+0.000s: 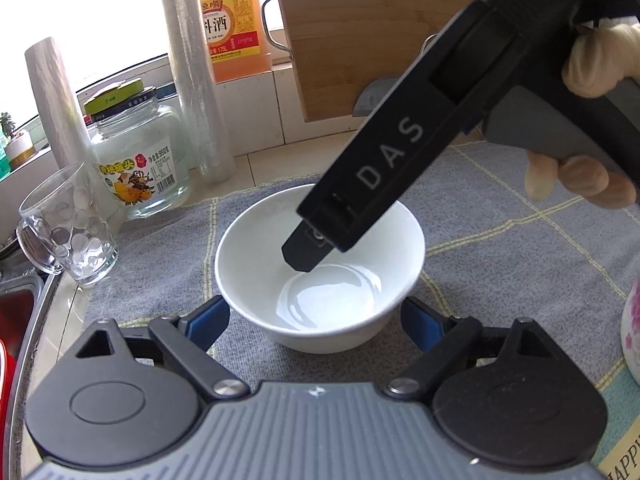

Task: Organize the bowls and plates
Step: 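Grasp the rim of the plain white bowl on the towel with the right tool, then lift the white bowl and carry it over the nested bowls with the right tool, then lower the white bowl into the nested bowls and open the right tool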

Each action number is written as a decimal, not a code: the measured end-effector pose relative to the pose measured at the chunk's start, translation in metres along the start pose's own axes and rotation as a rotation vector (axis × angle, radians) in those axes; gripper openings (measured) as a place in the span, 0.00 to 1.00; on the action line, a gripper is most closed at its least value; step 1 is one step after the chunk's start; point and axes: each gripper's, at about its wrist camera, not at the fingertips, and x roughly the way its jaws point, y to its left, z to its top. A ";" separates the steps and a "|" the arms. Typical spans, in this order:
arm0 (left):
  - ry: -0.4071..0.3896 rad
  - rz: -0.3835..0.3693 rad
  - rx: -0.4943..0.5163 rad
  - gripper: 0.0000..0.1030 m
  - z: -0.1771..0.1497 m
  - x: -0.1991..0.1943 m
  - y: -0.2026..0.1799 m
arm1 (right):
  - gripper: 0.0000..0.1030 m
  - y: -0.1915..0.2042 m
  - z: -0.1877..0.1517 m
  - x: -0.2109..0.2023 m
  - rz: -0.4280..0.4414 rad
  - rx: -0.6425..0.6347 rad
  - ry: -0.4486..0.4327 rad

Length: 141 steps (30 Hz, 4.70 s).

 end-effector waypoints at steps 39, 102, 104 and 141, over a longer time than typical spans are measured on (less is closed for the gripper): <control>-0.026 -0.076 -0.022 0.90 0.002 -0.003 0.011 | 0.67 0.001 0.007 0.009 0.046 -0.013 0.025; -0.035 -0.304 0.102 0.89 0.036 -0.133 -0.120 | 0.65 0.011 -0.124 -0.194 -0.004 0.070 -0.085; -0.035 -0.317 0.109 0.89 0.036 -0.133 -0.128 | 0.65 0.009 -0.132 -0.200 -0.014 0.084 -0.085; 0.032 -0.393 0.113 0.89 0.024 -0.117 -0.160 | 0.65 -0.015 -0.189 -0.196 -0.022 0.184 -0.041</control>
